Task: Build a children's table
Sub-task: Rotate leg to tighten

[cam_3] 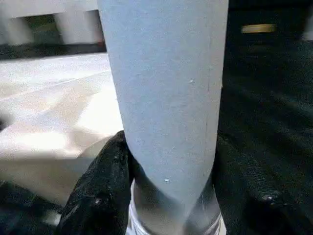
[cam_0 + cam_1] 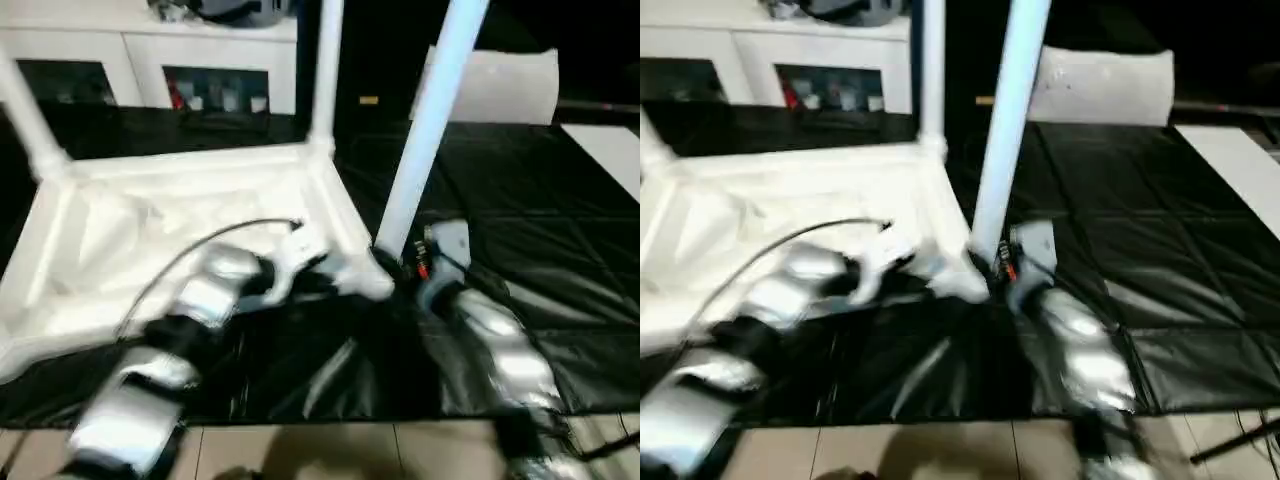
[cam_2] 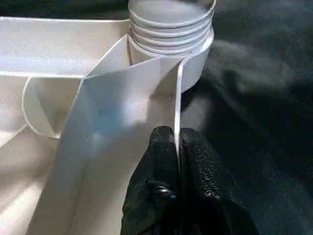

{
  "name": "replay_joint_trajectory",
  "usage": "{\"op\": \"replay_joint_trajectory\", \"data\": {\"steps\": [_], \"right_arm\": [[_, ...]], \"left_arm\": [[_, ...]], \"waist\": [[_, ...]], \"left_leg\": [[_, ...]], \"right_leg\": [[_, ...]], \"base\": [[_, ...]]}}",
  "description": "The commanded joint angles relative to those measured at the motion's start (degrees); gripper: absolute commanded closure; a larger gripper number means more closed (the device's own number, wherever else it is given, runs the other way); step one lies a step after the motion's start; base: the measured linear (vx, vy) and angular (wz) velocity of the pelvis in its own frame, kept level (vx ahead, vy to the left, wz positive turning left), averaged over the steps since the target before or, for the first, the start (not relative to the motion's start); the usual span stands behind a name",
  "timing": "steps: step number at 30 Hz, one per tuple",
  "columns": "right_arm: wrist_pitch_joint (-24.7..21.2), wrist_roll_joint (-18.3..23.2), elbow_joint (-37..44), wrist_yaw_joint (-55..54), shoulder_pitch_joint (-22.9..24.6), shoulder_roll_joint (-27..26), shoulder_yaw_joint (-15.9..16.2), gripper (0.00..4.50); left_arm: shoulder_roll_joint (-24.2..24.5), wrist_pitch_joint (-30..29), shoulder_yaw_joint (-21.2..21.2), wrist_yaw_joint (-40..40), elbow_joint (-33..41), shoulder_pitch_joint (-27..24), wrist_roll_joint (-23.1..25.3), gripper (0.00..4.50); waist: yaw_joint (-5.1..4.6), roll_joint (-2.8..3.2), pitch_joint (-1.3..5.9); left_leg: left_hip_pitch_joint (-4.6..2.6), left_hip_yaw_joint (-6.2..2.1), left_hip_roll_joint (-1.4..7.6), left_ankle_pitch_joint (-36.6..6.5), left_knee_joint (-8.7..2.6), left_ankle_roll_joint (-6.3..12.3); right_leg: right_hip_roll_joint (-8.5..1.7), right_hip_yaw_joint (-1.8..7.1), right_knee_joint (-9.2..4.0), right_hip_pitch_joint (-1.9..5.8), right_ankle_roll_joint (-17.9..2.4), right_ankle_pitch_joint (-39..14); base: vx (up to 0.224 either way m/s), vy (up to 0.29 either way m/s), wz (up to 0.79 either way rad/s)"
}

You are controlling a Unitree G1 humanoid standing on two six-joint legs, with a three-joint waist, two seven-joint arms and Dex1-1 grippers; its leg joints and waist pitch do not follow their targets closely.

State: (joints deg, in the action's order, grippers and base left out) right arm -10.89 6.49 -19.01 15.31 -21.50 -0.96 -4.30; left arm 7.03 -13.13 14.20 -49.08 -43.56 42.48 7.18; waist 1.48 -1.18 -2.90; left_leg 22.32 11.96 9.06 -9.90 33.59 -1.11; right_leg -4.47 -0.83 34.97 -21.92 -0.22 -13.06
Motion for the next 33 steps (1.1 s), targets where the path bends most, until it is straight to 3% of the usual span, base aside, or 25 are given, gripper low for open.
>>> {"op": "replay_joint_trajectory", "data": {"steps": [1,4,5,8,16,17,20,23,25,33], "right_arm": [[-2.4,0.5,-3.2,-1.7,-1.2,-4.5,4.7,2.56],[-2.2,0.0,-3.5,-1.7,-1.8,-4.9,5.0,2.56],[-2.1,0.2,-3.3,-1.0,-1.6,-4.9,5.1,2.0],[-1.8,0.6,-1.5,1.6,0.3,-3.5,5.1,1.77],[0.9,2.8,2.5,8.2,2.6,2.0,3.6,1.1],[1.0,3.7,3.6,10.1,2.9,3.4,3.3,1.01],[1.3,5.1,5.8,16.0,3.8,6.9,2.9,0.65],[1.6,6.1,7.1,23.2,4.4,11.7,3.2,0.43],[0.0,7.8,8.0,30.9,4.4,16.9,3.8,0.21],[-3.0,11.2,8.7,45.6,3.1,25.1,7.0,0.03]], "left_arm": [[-5.6,1.2,-1.2,5.2,1.3,2.3,-2.8,4.5],[-5.3,1.4,-0.8,5.2,1.4,2.5,-2.0,4.5],[-4.9,1.4,-0.5,4.8,1.7,2.3,-1.7,4.5],[-2.0,2.3,0.7,1.2,3.4,0.5,-1.2,4.5],[3.8,5.1,1.0,-4.4,4.6,-2.3,-1.0,4.5],[4.8,5.7,1.0,-5.6,4.6,-2.6,-1.1,4.5],[6.8,7.1,1.3,-8.8,4.8,-3.3,-1.5,4.5],[9.0,10.6,2.1,-13.8,5.4,-4.2,-2.2,4.5],[10.9,13.1,3.1,-18.0,5.1,-4.6,-2.4,4.5],[13.7,17.7,4.4,-26.3,2.8,-3.4,-3.2,4.5]], "waist": [[-0.11,-0.17,2.84],[0.14,-0.17,2.89],[0.36,-0.27,2.96],[0.58,-0.22,2.92],[0.41,-0.2,2.77],[0.3,-0.51,2.78],[0.41,-0.31,2.82],[0.52,-0.35,2.91],[0.65,-0.53,2.81],[0.98,-0.84,2.82]], "left_leg": [[-1.87,-2.63,4.17,-16.6,-5.07,-1.51],[-1.54,-2.35,4.03,-13.7,-4.62,1.03],[-1.47,-2.22,4.04,-11.9,-4.41,2.24],[-1.39,-2.14,4.11,-10.6,-4.37,3.46],[-1.59,-2.2,4.31,-12.4,-4.59,2.51],[-1.58,-2.12,4.32,-12.4,-4.55,2.66],[-1.5,-2.08,4.38,-11.3,-4.45,3.21],[-1.5,-1.93,4.44,-9.8,-4.17,4.36],[-1.49,-1.87,4.33,-10.3,-4.08,5.0],[-1.73,-1.83,4.59,-10.6,-3.99,4.31]], "right_leg": [[-4.08,1.93,-4.95,0.56,-10.4,-11.6],[-4.13,1.99,-4.86,0.93,-10.8,-8.0],[-4.22,2.01,-4.69,1.18,-11.1,-5.8],[-4.23,1.98,-4.61,1.39,-11.6,-4.5],[-4.0,1.89,-4.78,1.47,-11.9,-7.5],[-4.0,1.93,-4.81,1.48,-11.9,-7.8],[-4.04,1.96,-4.54,1.52,-12.2,-6.0],[-3.95,1.91,-4.17,1.59,-13.0,-3.0],[-4.03,1.86,-4.36,1.73,-13.4,-3.9],[-4.14,1.75,-4.03,1.51,-14.9,-4.4]], "base": [[0.0,0.0,0.0],[0.0,0.0,0.0],[0.0,0.0,0.0],[0.0,0.0,0.0],[0.0,0.0,0.0],[0.0,0.0,0.0],[0.0,0.0,0.0],[0.0,0.0,0.0],[0.0,0.0,0.0],[0.0,0.0,0.0]]}}
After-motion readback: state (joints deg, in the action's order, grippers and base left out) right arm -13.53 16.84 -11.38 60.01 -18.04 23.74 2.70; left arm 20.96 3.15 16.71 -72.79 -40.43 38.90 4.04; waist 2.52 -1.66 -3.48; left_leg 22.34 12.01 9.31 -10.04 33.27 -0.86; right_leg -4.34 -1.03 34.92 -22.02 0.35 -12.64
